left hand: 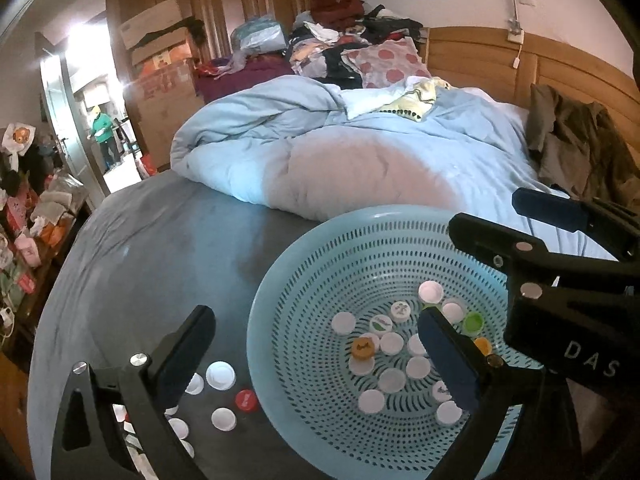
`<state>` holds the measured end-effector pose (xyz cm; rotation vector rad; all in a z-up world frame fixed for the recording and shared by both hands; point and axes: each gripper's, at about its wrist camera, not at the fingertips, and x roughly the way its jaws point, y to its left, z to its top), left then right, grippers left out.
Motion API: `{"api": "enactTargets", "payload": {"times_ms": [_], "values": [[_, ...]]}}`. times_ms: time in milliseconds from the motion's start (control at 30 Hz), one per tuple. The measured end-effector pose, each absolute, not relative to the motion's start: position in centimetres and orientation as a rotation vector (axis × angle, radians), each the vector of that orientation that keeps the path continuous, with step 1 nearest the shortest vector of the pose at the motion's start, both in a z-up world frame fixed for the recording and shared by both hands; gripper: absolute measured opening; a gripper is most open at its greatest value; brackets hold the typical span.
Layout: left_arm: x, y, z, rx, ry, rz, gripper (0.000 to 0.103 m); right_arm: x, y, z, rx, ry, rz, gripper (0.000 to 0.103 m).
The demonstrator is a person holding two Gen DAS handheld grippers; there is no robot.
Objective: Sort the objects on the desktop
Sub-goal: 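Open both grippers to drop the caps into the basket, then move both grippers back from the basket to the cap pile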
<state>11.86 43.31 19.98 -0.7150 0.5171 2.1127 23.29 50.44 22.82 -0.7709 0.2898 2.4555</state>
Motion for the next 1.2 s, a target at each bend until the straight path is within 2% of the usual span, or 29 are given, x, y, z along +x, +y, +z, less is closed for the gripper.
{"api": "enactTargets", "payload": {"times_ms": [167, 300, 633, 867, 1200], "values": [[12.0, 41.1, 20.3, -0.694, 0.513, 2.177, 0.103, 23.2, 49.8, 23.0, -0.734, 0.283, 2.476, 0.060], [11.7, 37.9, 20.1, -0.675, 0.568, 2.297, 0.103, 22.2, 46.9, 23.2, -0.686, 0.278, 2.557, 0.074], [10.6, 27.5, 21.1, -0.634, 0.538, 2.594, 0.103, 18.7, 37.6, 22.6, -0.710, 0.003, 2.766, 0.075], [11.1, 25.0, 21.2, -0.620, 0.560, 2.634, 0.103, 18.5, 36.2, 22.3, -0.649, -0.047, 2.788, 0.081], [11.3, 24.4, 20.3, -0.683, 0.561, 2.622, 0.103, 18.2, 34.8, 21.2, -0.676, -0.100, 2.778, 0.082]]}}
